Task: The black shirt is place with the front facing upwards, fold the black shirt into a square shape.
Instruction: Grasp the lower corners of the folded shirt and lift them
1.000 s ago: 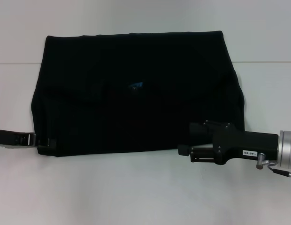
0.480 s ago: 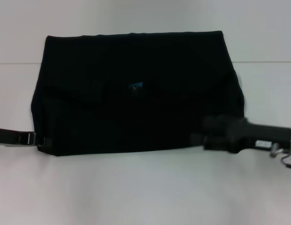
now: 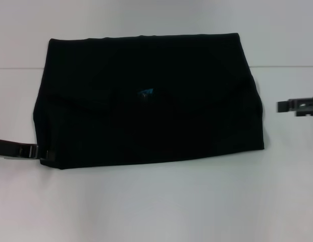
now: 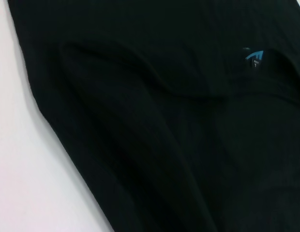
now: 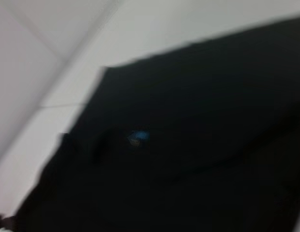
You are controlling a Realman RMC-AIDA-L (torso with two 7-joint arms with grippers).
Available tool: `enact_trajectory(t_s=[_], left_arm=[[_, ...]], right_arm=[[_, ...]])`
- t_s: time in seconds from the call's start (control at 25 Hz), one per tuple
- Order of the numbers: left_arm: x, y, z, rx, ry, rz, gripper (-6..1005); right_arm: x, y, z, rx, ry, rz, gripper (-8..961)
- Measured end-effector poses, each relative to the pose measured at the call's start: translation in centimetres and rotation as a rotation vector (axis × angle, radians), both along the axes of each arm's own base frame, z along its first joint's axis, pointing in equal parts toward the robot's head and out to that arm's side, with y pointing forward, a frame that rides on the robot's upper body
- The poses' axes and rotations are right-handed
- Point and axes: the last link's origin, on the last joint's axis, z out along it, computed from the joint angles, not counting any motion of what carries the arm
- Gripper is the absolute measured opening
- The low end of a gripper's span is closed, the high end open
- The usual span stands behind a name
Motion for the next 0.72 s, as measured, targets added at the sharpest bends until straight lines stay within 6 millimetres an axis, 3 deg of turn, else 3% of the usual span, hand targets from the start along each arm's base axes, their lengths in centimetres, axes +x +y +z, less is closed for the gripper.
enact_trajectory(t_s=[0.12, 0.28, 0.48, 0.72], left_arm=[[0.1, 0.1, 0.0, 0.0, 0.0, -0.002, 32], [0.2, 0.3, 0.1, 0.001, 0.002, -0.007, 32], [0.4, 0.5, 0.3, 0.005, 0.005, -0.015, 32], [0.5, 0.6, 0.4, 0.008, 0.006, -0.016, 32]], right_arm=[[-0.6, 1.1, 0.7, -0.021, -0.055, -0.091, 888], [-1.8, 2.6, -0.3, -0.044, -0.146, -0.136, 881], [-2.7, 3.6, -3.7, -0.092, -0.262, -0.132, 872], [-3.0, 3.5, -6.9, -0.122, -0.277, -0.127, 862]])
